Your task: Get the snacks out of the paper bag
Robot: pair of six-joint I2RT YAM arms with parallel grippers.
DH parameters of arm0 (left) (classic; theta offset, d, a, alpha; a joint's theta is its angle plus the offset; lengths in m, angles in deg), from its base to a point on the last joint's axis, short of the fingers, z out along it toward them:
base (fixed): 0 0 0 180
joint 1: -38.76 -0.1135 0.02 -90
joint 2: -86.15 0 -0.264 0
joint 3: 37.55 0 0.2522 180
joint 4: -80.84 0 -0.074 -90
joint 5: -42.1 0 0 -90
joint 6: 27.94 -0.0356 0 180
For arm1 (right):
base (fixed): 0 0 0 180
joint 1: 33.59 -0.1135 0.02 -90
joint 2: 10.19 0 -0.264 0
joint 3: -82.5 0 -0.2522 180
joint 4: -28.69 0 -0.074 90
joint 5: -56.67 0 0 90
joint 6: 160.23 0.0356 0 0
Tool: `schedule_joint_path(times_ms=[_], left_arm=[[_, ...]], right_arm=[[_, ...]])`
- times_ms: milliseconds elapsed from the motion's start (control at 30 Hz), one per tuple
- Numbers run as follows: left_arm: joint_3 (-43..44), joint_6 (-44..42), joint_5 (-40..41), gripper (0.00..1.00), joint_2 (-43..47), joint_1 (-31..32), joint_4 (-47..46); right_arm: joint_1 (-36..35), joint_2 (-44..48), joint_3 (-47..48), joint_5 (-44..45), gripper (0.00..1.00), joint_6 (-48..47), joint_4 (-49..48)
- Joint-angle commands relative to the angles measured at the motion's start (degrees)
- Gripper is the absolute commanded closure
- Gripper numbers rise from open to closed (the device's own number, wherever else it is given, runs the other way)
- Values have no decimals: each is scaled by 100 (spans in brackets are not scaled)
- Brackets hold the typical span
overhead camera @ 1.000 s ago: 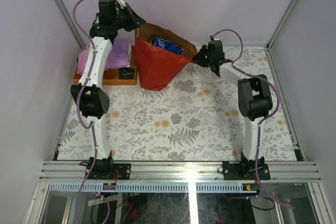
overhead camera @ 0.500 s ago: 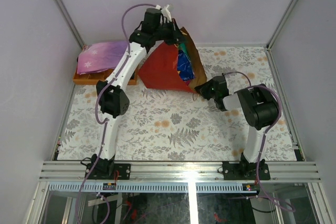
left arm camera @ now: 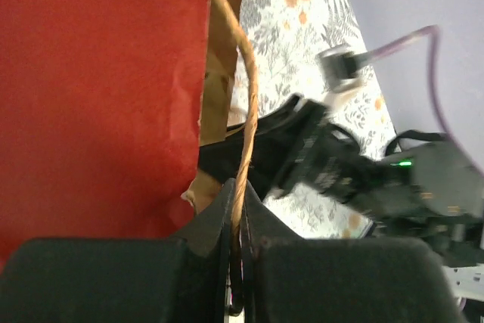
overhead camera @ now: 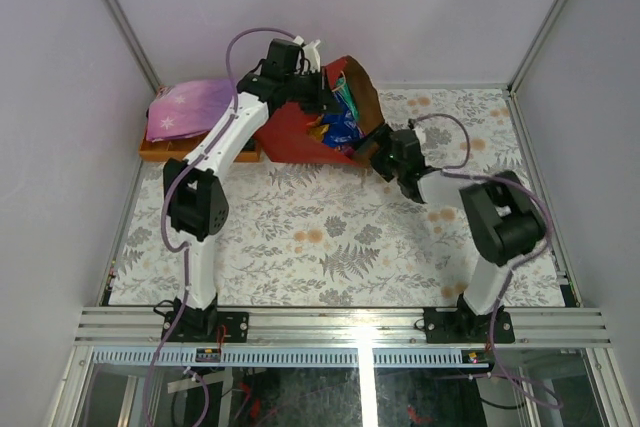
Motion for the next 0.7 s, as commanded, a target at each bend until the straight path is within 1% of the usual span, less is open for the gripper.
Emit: schedule_joint_path(times_ms=[0, 100, 133, 200, 267, 400, 500, 667], left_arm=[[-805, -238, -252, 100, 801, 17, -272], [-1237, -159, -327, 100, 1102, 81, -513], [-1304, -147, -324, 100, 1152, 95, -526], [-1368, -58, -309, 100, 1213, 119, -541], [-1455, 191, -357, 100, 1262, 120, -723], [-1504, 696, -404, 100, 1337, 129, -1203], [-1345, 860, -202, 100, 1326, 145, -1219], [-1141, 1018, -33, 100, 1242, 151, -1222]], right_arm=[[-28, 1852, -645, 738, 1, -1267, 716], [-24, 2755, -975, 1215, 1, -2027, 878], [-26, 2932, -1023, 1225, 1, -2277, 776], [-16, 3024, -966, 851, 0, -2777, 517], [-11, 2782, -688, 271, 3, -2998, 445], [4, 2052, -134, -443, 7, -2834, 385], [7, 1599, -26, -417, 10, -2705, -20], [112, 677, 623, -467, 10, -2712, -110]])
